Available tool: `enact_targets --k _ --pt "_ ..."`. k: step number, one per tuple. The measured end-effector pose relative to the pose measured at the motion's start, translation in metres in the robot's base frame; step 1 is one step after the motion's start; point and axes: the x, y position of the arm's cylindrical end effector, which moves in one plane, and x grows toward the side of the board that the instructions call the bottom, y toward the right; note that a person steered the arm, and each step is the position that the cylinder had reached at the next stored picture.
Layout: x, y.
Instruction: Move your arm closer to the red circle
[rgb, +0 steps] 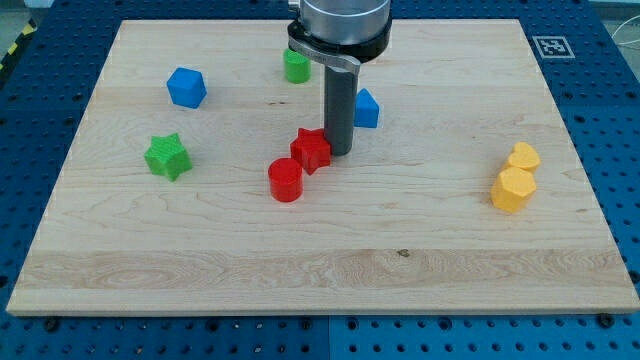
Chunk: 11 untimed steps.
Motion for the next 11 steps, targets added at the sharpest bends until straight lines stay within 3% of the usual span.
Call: enact_targets --k 2,4,11 --pt "-0.05 -0.025" --pt "-0.05 -0.092" --pt "0.011 -0.094"
